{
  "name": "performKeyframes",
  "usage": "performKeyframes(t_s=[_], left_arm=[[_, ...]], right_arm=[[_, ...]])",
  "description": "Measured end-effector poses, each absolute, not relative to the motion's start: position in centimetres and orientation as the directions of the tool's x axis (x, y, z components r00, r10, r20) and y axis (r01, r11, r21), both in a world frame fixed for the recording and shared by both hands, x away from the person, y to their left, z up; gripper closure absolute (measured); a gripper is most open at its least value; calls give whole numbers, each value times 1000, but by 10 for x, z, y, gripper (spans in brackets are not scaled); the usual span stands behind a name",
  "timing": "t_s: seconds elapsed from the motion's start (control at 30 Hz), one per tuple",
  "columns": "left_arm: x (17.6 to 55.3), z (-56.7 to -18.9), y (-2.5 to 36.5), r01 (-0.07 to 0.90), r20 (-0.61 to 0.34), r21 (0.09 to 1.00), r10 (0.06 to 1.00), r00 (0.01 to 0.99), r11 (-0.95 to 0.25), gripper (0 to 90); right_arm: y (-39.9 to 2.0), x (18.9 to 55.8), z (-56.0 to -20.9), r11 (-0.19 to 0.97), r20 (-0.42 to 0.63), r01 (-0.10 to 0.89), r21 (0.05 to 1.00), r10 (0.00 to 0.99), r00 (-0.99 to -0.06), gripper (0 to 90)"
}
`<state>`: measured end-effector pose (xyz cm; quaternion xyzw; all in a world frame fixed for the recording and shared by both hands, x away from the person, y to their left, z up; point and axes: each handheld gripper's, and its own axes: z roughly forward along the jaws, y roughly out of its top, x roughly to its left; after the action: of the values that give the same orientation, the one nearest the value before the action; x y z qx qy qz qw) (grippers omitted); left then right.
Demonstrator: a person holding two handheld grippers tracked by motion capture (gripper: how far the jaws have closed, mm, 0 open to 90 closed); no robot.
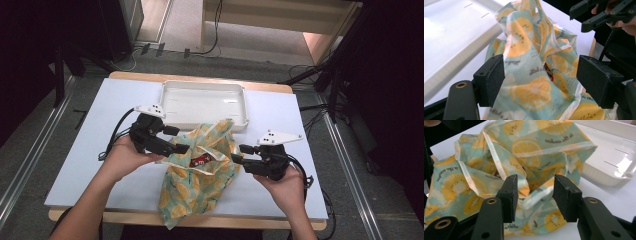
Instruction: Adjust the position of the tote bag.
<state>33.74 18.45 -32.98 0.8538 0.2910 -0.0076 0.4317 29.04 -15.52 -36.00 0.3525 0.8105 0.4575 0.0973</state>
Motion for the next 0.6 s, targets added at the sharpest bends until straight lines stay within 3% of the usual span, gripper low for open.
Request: performKeyframes(t_s=[0.43, 0.6], left_arm=[[349, -350, 212, 515, -253, 730, 522, 815, -450, 242], [353, -365, 212, 544, -285, 718, 530, 799, -434, 280]], right_arm=[[-103, 302, -364, 426, 167, 450, 785, 555, -815, 441], [-84, 310, -373, 463, 136, 444, 767, 560, -817, 479]])
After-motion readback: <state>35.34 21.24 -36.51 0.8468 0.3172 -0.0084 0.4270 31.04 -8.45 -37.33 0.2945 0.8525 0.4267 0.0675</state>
